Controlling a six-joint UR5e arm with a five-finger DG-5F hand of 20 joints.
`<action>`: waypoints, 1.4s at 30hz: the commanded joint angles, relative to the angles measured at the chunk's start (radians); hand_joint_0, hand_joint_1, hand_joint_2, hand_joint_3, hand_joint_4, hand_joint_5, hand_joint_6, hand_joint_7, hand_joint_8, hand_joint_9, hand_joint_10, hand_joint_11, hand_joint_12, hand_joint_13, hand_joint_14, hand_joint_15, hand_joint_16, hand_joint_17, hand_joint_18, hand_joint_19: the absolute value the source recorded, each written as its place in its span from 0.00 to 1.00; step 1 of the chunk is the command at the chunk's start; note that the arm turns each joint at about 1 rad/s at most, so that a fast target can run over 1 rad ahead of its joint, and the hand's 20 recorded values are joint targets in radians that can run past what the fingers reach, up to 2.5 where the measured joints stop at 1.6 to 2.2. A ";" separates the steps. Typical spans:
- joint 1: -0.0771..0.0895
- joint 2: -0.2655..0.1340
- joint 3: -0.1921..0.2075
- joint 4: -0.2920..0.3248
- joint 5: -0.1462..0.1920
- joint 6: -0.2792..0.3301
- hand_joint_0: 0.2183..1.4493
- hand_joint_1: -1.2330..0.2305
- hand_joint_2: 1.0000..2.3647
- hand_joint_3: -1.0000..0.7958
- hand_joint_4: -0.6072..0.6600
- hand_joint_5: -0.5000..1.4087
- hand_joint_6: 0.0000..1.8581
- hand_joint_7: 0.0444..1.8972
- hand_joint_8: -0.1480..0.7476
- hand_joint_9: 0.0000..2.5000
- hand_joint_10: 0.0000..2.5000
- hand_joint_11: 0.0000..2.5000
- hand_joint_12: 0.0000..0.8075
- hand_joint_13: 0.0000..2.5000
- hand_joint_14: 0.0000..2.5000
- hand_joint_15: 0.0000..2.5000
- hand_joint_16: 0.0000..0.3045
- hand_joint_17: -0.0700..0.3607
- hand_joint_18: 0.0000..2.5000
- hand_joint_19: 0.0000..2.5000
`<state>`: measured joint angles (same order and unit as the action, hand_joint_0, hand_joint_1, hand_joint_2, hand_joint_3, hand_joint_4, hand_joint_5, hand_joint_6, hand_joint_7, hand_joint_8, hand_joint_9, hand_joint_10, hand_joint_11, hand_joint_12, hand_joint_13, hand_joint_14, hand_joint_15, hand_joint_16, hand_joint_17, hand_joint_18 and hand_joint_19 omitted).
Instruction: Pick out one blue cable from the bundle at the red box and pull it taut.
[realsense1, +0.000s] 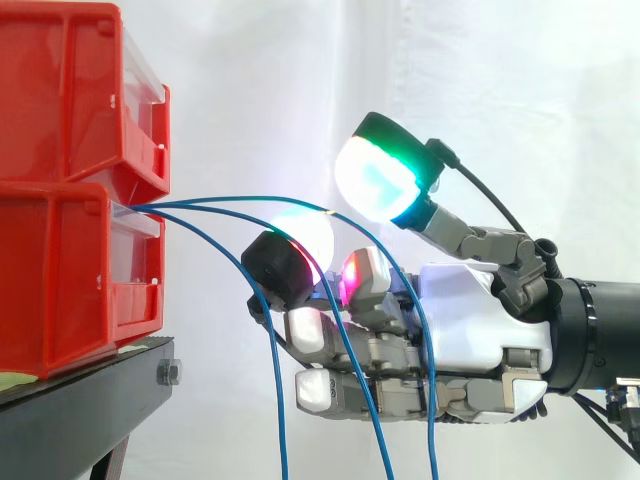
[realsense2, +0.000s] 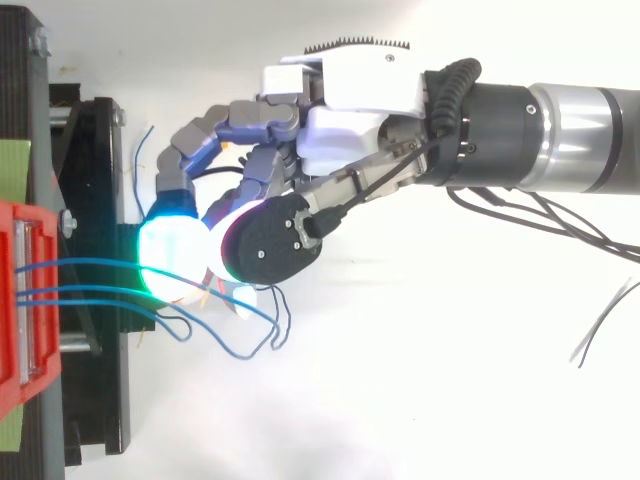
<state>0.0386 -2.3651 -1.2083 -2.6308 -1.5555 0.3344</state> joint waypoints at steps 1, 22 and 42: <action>0.000 0.000 0.000 0.000 0.002 0.000 0.25 0.37 0.00 0.28 0.60 0.12 0.45 0.41 0.53 0.49 0.01 0.23 0.21 0.32 0.00 0.13 0.04 0.22 0.20 0.17; 0.000 0.000 -0.004 0.000 0.000 0.000 0.23 0.39 0.00 0.28 0.62 0.12 0.44 0.40 0.54 0.42 0.00 0.12 0.21 0.31 0.00 0.12 0.04 0.23 0.18 0.18; 0.000 0.000 -0.005 0.000 -0.003 0.000 0.23 0.40 0.00 0.28 0.60 0.12 0.44 0.41 0.51 0.49 0.01 0.33 0.22 0.30 0.00 0.14 0.04 0.22 0.17 0.18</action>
<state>0.0383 -2.3654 -1.2138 -2.6308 -1.5571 0.3344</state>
